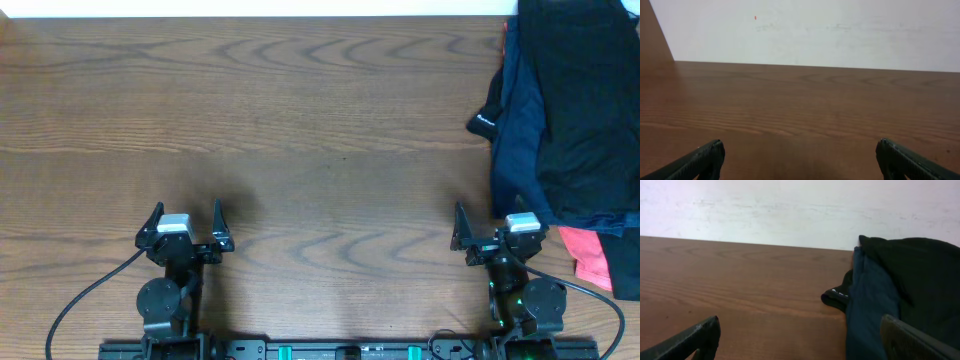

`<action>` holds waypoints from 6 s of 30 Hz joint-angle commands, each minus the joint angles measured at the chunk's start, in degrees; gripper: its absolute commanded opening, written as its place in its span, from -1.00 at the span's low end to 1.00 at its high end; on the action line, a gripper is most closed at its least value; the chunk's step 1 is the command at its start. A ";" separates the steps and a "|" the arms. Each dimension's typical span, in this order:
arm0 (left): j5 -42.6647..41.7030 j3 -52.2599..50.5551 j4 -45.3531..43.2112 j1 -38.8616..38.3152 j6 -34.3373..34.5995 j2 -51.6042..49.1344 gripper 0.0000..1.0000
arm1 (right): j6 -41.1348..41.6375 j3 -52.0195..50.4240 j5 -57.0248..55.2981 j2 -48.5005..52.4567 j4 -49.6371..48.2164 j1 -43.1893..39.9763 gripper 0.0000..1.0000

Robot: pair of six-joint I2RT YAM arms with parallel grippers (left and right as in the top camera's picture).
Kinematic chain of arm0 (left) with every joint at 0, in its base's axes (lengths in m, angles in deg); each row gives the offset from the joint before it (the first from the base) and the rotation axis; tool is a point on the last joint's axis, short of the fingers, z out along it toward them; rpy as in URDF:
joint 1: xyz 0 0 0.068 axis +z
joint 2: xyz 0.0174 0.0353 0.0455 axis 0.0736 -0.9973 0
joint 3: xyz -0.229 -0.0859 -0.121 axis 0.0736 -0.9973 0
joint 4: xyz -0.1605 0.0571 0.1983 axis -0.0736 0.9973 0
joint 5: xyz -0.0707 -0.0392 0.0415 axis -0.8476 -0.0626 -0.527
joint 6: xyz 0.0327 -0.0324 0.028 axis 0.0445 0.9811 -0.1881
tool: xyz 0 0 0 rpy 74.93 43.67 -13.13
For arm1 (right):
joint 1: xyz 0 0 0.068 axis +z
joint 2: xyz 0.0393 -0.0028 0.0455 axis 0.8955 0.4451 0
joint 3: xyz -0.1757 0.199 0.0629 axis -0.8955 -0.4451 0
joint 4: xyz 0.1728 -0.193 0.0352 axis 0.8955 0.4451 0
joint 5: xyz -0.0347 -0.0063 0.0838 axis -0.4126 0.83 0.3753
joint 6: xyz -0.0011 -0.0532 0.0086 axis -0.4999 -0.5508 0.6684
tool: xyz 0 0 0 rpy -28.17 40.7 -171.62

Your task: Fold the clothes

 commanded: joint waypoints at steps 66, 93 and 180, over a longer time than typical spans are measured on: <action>0.24 5.31 -10.38 -0.22 6.34 -0.68 0.96 | -7.50 3.28 -14.53 -0.09 -35.41 -0.37 0.99; -2.60 85.96 40.00 -0.22 6.47 -74.34 0.96 | -19.37 72.83 -2.29 65.94 9.38 -0.57 0.98; 6.88 108.74 54.80 -26.47 14.95 -114.99 0.96 | 3.19 93.70 -6.60 120.48 33.24 -22.86 -0.93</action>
